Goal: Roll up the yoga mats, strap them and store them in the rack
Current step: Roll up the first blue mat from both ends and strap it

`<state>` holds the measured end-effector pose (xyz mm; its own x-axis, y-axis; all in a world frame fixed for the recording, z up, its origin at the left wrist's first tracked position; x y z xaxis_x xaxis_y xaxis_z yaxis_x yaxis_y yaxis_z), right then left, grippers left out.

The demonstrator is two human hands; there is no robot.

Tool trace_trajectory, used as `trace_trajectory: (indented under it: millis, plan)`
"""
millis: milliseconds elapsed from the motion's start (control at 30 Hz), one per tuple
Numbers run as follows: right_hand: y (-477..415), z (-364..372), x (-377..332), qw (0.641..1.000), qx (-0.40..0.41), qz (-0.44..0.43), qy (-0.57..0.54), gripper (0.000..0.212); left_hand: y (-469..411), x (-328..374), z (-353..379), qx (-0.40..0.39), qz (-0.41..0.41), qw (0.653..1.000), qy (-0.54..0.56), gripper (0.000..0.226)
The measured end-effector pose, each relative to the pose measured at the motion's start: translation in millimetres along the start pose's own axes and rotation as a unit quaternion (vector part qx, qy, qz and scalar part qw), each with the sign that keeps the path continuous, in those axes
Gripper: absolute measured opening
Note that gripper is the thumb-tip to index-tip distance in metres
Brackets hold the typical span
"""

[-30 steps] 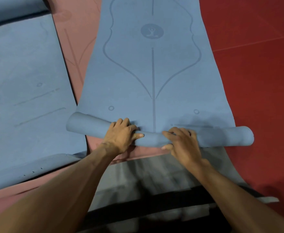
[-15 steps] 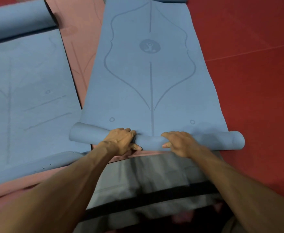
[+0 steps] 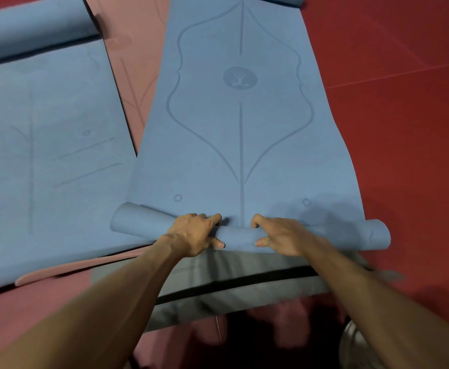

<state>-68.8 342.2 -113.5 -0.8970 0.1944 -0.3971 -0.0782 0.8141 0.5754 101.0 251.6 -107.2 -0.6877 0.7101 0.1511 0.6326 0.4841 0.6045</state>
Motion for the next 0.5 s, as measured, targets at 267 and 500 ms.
trace_trajectory:
  millis: [267, 500]
  plan:
    - [4.8, 8.9, -4.8, 0.956, 0.247, -0.027, 0.154, 0.039, -20.7, -5.6, -4.6, 0.017, 0.009, 0.996, 0.087, 0.044]
    - [7.3, 18.7, 1.9, 0.946, 0.279, -0.053, 0.157, 0.075, -37.6, -8.7, -6.8, 0.049, -0.016, 0.998, 0.048, 0.038]
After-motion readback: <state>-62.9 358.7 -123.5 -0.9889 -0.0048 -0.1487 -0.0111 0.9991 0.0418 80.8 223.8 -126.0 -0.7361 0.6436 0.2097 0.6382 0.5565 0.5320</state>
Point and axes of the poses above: each hand's wrist, its own y-axis away from the middle knuckle, its own z-axis out of the palm, x = y × z, the point moved 5 cm from there along -y, towards the middle knuckle, and after that the axes turned 6 degrees about -x, right-handed, at the moved point
